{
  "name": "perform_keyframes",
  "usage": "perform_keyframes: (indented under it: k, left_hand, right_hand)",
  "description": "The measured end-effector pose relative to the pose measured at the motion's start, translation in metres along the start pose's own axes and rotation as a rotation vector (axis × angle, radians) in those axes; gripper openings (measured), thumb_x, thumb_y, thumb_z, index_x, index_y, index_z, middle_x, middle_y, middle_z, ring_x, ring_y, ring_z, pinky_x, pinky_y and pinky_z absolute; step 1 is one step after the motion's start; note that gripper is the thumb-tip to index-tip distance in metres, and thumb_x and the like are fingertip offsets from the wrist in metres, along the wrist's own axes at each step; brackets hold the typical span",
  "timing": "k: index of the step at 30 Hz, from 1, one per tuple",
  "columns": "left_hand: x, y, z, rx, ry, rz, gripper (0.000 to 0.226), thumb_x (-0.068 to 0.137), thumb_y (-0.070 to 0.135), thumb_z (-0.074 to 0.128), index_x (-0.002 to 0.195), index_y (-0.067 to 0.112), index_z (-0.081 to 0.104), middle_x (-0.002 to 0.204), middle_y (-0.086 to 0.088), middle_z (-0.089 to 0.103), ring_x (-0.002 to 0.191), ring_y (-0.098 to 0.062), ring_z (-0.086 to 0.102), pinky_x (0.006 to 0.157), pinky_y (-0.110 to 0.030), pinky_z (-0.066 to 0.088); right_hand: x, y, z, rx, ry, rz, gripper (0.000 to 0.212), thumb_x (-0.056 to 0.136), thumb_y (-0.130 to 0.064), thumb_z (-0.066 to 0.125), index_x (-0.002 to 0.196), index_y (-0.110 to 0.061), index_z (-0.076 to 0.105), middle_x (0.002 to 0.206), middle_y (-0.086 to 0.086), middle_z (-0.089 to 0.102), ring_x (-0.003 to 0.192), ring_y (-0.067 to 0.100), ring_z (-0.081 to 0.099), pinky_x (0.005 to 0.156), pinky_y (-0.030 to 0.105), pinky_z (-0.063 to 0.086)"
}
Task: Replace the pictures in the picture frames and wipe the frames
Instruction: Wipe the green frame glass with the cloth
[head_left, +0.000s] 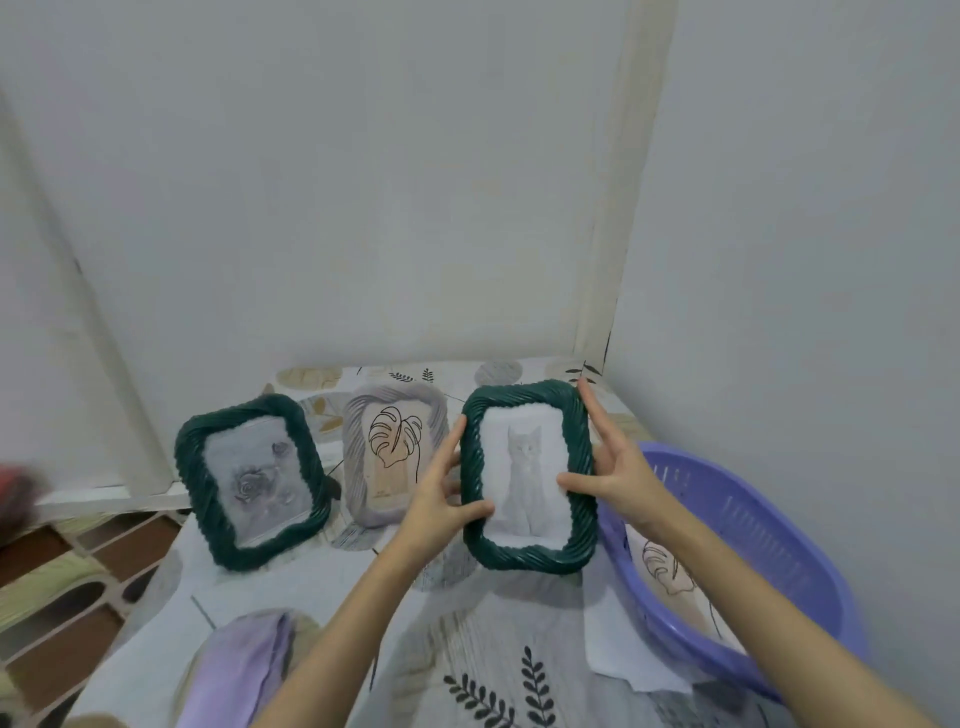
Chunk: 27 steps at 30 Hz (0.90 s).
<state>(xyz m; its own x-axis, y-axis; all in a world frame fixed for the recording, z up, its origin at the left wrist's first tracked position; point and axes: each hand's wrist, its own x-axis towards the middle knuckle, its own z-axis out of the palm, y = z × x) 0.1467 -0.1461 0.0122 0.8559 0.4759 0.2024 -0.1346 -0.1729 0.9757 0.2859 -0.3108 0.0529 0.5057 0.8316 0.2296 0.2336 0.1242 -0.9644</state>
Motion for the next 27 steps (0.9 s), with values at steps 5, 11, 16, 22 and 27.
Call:
perform_keyframes:
  k: [5, 11, 16, 22, 27]
  left_hand:
    - [0.048, -0.028, 0.004, 0.094, 0.019, -0.019, 0.097, 0.079, -0.012, 0.061, 0.131, 0.056, 0.015, 0.134, 0.003, 0.038, 0.106, -0.013, 0.058, 0.076, -0.022, 0.056]
    - [0.076, -0.055, 0.012, 0.182, 0.038, 0.013, 0.102, 0.081, -0.013, 0.055, 0.121, 0.071, 0.013, 0.150, 0.004, 0.026, 0.131, -0.020, 0.041, 0.100, -0.040, 0.047]
    - [0.088, -0.072, 0.015, 0.247, 0.047, 0.023, 0.106, 0.079, -0.012, 0.056, 0.122, 0.073, 0.011, 0.151, 0.006, 0.024, 0.137, -0.020, 0.034, 0.108, -0.048, 0.038]
    - [0.093, -0.076, 0.015, 0.290, 0.073, 0.019, 0.105, 0.079, -0.011, 0.058, 0.124, 0.071, 0.009, 0.151, 0.006, 0.025, 0.137, -0.019, 0.034, 0.110, -0.048, 0.036]
    - [0.095, -0.078, 0.011, 0.277, 0.061, 0.029, 0.106, 0.078, -0.013, 0.056, 0.123, 0.072, 0.013, 0.151, 0.004, 0.025, 0.137, -0.021, 0.034, 0.110, -0.049, 0.035]
  right_hand:
    - [0.028, 0.022, -0.015, -0.162, 0.012, 0.029, 0.109, 0.073, 0.009, 0.069, 0.141, -0.051, 0.009, 0.137, 0.011, 0.046, 0.086, 0.044, 0.059, 0.085, 0.067, 0.044]
    - [0.044, 0.044, -0.027, -0.328, 0.040, -0.010, 0.115, 0.072, 0.002, 0.074, 0.142, -0.050, 0.000, 0.141, 0.020, 0.039, 0.088, 0.038, 0.064, 0.081, 0.050, 0.054]
    - [0.049, 0.061, -0.035, -0.397, 0.053, 0.006, 0.116, 0.070, -0.001, 0.077, 0.144, -0.044, -0.003, 0.138, 0.022, 0.043, 0.088, 0.024, 0.068, 0.075, 0.022, 0.054]
    - [0.054, 0.067, -0.036, -0.450, 0.050, 0.033, 0.116, 0.069, -0.007, 0.080, 0.145, -0.040, -0.001, 0.122, -0.012, 0.049, 0.095, -0.003, 0.063, 0.089, 0.025, 0.052]
    - [0.052, 0.069, -0.034, -0.467, 0.057, 0.024, 0.117, 0.068, -0.009, 0.081, 0.145, -0.041, -0.002, 0.128, 0.007, 0.053, 0.093, 0.006, 0.066, 0.091, 0.033, 0.053]
